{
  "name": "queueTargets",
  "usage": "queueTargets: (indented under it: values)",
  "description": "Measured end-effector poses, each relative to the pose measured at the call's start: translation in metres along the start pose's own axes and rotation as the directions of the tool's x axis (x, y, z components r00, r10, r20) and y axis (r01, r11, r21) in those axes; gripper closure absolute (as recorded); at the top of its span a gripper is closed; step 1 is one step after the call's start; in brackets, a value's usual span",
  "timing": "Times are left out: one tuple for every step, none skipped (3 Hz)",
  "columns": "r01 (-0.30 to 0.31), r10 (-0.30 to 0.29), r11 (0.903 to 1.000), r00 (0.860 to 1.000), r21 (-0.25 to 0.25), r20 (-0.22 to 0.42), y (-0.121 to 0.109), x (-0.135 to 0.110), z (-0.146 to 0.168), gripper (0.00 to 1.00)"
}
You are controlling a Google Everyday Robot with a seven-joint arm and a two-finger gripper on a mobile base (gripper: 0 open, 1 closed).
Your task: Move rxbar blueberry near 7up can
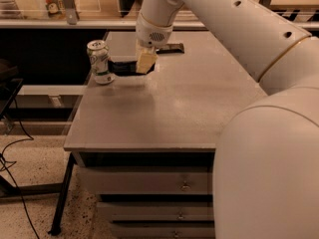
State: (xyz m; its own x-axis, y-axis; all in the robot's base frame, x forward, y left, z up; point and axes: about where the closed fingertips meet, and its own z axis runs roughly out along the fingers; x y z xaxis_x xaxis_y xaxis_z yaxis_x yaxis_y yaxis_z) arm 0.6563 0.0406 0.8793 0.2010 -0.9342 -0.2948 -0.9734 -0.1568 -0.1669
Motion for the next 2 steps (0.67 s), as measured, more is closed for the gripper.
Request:
queueTargets:
  values:
    - [0.03, -0.03, 0.9996, 0.999, -0.004, -0.013, -0.017, -0.001, 0.01, 0.82]
    - [0.058, -0.059, 0.9979, 0.998, -0.03, -0.021, -0.024, -0.003, 0.023, 0.59]
